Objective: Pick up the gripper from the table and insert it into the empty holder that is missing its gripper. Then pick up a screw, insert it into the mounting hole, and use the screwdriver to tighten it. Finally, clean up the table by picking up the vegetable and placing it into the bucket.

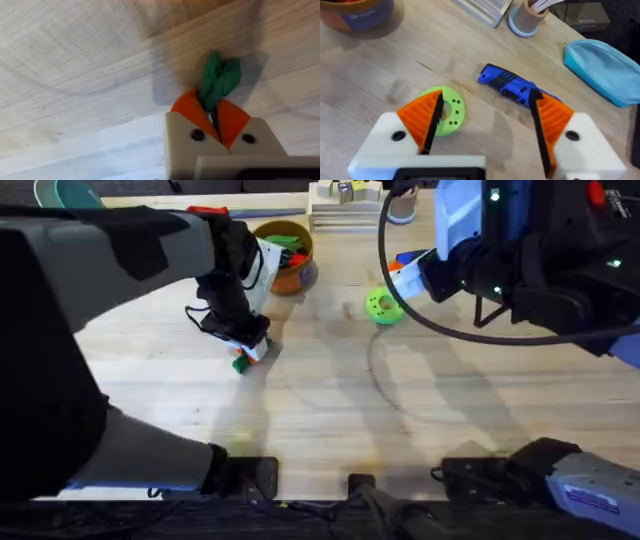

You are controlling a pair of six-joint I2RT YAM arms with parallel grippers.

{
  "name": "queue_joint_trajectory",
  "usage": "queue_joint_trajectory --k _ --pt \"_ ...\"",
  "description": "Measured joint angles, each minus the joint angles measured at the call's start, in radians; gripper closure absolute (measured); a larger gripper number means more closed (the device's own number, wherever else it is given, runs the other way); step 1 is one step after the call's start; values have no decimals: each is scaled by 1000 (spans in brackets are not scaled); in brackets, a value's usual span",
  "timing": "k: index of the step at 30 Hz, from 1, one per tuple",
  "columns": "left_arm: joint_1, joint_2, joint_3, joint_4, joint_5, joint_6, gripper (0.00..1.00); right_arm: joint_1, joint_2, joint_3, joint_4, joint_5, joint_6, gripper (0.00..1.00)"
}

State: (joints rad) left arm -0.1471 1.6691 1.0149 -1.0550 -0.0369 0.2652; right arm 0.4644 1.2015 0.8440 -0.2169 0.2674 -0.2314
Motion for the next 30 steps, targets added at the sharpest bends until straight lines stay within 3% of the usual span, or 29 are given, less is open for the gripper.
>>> queue_joint_trajectory --k 7,12,15,17,20,23,27,30 --pt "0 -24 36 -77 -4 0 989 0 0 0 0 0 0 9" --pt "0 -122 180 -163 49 0 991 0 0 0 0 0 0 10" --pt "0 -186 281 -97 99 -4 991 0 0 0 0 0 0 8" --pt "0 -213 316 12 119 -28 992 0 0 0 1 0 0 9" --pt "0 -233 335 203 135 -133 992 0 0 0 1 0 0 9" --pt "0 -223 336 323 148 -320 992 0 0 0 2 0 0 10" --pt "-7 -175 336 376 151 -631 992 0 0 0 2 0 0 8" --pt "-27 -123 336 377 153 -814 992 0 0 0 9 0 0 12"
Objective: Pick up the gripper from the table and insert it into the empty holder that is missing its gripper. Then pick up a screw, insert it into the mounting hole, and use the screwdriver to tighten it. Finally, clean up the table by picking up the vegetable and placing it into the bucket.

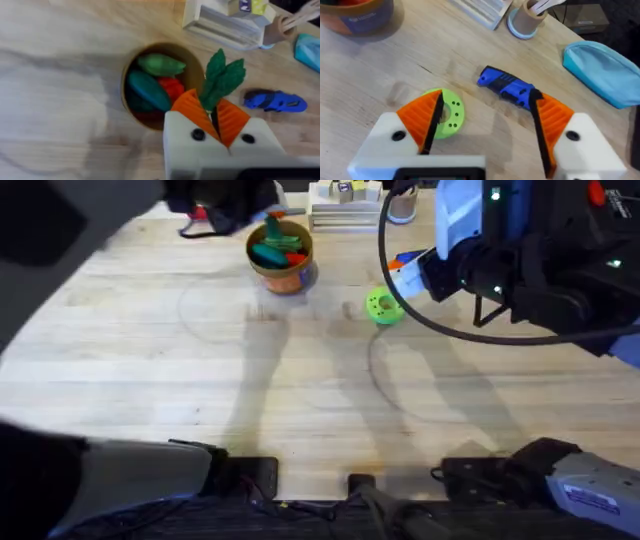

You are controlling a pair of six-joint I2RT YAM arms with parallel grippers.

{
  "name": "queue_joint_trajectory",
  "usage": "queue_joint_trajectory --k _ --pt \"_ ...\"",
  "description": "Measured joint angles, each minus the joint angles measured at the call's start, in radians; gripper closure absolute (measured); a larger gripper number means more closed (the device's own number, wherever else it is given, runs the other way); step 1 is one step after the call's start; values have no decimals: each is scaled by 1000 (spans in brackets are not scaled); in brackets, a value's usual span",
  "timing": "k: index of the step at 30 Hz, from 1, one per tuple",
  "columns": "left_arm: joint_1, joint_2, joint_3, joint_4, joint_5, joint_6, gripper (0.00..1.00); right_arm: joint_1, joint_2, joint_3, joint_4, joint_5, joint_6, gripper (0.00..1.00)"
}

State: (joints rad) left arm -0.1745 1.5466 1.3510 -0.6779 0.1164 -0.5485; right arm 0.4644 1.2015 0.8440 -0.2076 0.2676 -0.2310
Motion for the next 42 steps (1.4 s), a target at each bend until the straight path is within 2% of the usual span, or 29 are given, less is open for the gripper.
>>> queue_joint_trajectory --k 5,10,11,12,15,17,18,21,25,28,33,38,42 --pt "-44 83 0 6 8 -166 992 0 0 0 30 0 0 9" --pt "-50 109 -1 34 19 -236 992 0 0 0 37 0 0 9" --pt "-48 108 -1 42 19 -243 948 0 0 0 37 0 0 9" --pt "-45 108 -1 49 19 -246 821 0 0 0 37 0 0 9" --pt "-39 108 -1 50 19 -258 326 0 0 0 37 0 0 10" --pt "-35 108 -1 51 19 -267 59 0 0 0 36 0 0 10" --pt "-32 108 -1 51 19 -267 23 0 0 0 30 0 0 10" --pt "-22 107 -1 64 22 -236 8 0 0 0 2 0 0 9" --pt "-11 81 2 53 34 -130 8 2 -3 0 -11 0 42 10" --pt "-10 18 24 30 41 -6 6 5 -34 16 -90 -6 94 10" --pt "-10 -151 87 -23 42 285 6 5 -91 177 -319 -52 143 10" --pt "-10 -322 107 -168 39 583 7 5 -112 361 -531 -72 218 10" --pt "-10 -375 107 -284 12 723 7 5 -118 427 -646 -78 279 11"
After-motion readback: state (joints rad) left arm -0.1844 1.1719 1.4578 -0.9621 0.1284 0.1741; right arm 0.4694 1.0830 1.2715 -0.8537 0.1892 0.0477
